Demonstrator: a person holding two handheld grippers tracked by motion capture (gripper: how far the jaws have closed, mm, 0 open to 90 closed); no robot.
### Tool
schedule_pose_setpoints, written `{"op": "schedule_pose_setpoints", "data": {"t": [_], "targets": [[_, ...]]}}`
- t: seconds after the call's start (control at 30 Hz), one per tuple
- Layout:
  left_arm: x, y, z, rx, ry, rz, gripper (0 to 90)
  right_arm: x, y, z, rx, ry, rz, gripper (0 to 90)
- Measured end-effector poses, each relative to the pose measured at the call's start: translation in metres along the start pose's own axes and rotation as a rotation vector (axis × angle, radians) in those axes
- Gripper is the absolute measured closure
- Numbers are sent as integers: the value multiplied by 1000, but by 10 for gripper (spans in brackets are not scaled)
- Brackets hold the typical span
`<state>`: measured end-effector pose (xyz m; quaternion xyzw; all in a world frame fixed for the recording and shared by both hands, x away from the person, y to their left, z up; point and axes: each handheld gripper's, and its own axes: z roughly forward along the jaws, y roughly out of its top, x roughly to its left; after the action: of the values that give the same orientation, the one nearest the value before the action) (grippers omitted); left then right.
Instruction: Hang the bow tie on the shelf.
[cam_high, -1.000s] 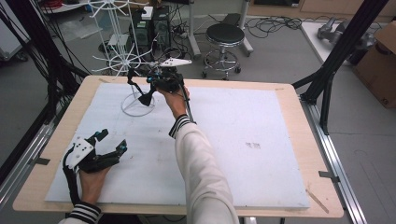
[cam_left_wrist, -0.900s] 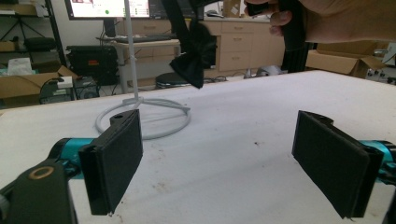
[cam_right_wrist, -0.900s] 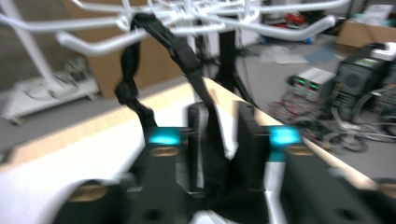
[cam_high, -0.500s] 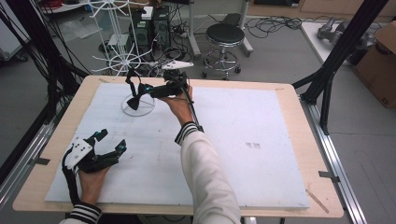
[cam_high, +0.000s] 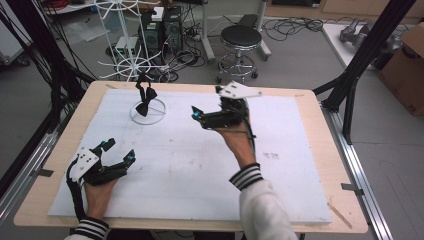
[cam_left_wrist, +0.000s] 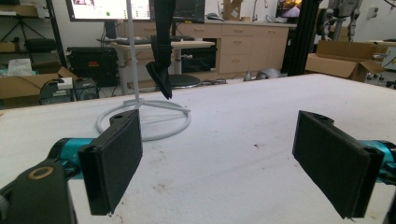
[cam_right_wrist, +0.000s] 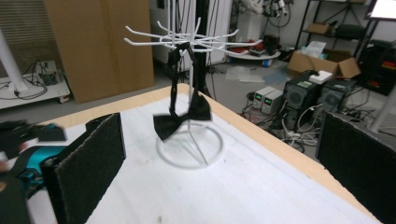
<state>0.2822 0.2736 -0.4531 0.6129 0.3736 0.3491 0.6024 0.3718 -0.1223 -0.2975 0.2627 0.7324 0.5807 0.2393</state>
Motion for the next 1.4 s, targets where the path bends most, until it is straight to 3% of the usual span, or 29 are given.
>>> {"op": "schedule_pose_setpoints", "data": {"t": [0.03,0.07,0.1,0.13,0.17,0.3,0.33,0.43,0.53,0.57,0.77,0.8,0.9,1.0,1.1,1.13,1.4], "targets": [[0,0,0,0,0,0,163,0,0,0,0,0,0,5],[0,0,0,0,1,0,163,-5,-7,-27,-19,-30,2,5],[0,0,0,0,1,0,164,-5,-7,-27,-19,-30,2,5],[0,0,0,1,0,-1,164,-11,-18,-55,-34,-77,9,6],[0,0,0,1,-1,2,164,-11,-18,-55,-34,-77,9,6],[-1,0,1,11,-3,9,164,-22,-50,-119,-52,-198,22,6],[-1,0,1,11,-3,9,164,-22,-50,-119,-52,-198,22,6],[-1,0,1,12,0,11,164,-27,-78,-155,-47,-284,18,6],[-1,0,1,11,5,12,164,-30,-93,-167,-44,-314,17,5],[-1,0,1,10,8,12,164,-32,-108,-175,-23,-345,23,5],[-1,0,1,13,12,7,164,-37,-145,-185,-75,-390,82,5],[-1,0,1,13,14,8,164,-39,-160,-183,-96,-416,112,5],[-1,0,1,14,17,8,164,-37,-177,-176,-131,-469,139,5],[-2,0,2,16,20,12,164,-38,-188,-166,-147,-483,164,5],[-2,1,2,21,21,18,164,-37,-195,-160,-130,-476,189,6],[-3,1,2,21,22,20,164,-35,-194,-159,-134,-474,158,5],[-2,1,2,22,23,16,164,-36,-194,-156,-108,-472,148,6]]}}
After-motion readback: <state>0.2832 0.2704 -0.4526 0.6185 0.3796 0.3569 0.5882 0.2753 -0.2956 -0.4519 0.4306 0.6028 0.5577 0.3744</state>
